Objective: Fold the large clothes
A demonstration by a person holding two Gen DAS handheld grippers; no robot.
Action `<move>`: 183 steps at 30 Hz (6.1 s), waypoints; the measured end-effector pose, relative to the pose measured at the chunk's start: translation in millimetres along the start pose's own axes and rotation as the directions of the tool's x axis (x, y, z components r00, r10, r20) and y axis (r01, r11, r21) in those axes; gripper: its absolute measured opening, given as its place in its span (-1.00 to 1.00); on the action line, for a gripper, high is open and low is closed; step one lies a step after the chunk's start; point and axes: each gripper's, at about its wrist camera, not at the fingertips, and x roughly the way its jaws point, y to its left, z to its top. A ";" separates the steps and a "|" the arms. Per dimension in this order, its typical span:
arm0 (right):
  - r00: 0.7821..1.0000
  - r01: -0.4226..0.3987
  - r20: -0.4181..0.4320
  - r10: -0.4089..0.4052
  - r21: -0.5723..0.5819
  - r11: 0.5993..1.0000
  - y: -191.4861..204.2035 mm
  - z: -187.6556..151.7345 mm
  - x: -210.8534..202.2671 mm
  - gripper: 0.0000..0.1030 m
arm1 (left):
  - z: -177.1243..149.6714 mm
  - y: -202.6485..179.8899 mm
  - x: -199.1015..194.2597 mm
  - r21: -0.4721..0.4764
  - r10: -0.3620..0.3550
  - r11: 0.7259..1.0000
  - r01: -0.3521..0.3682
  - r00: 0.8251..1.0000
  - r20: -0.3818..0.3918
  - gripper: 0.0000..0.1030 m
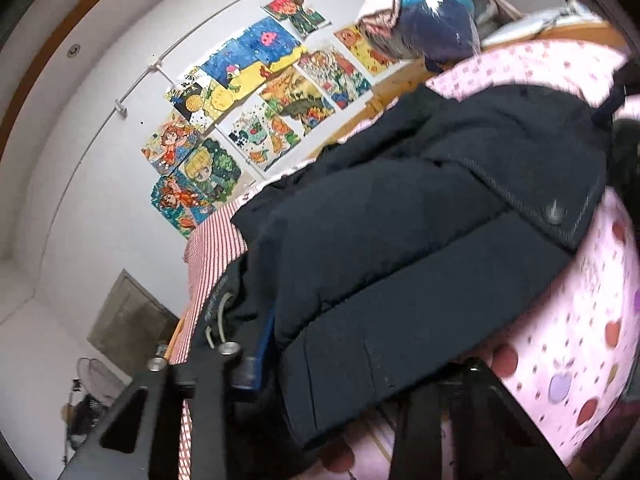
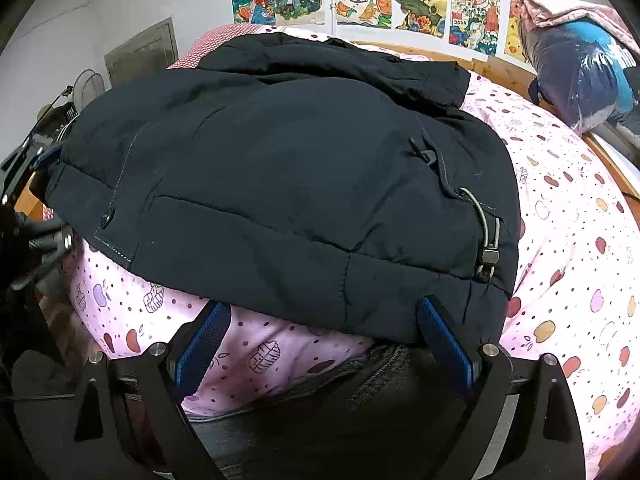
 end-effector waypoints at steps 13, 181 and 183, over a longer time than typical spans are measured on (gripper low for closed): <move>0.995 0.056 0.088 -0.046 -0.119 0.991 25.3 1.7 -17.9 0.78 | 52.4 64.2 18.3 -0.196 -0.172 0.965 0.172 0.985 0.017 -0.65; 0.954 -0.033 0.299 -0.008 0.132 0.991 -83.7 156.8 78.1 0.56 | 130.0 105.5 236.3 -0.352 -0.380 0.868 0.350 0.925 -0.018 0.81; 0.953 -0.029 0.303 -0.008 0.119 0.992 -87.7 170.1 96.2 0.56 | 129.9 108.1 250.4 -0.384 -0.358 0.868 0.317 0.933 -0.041 0.81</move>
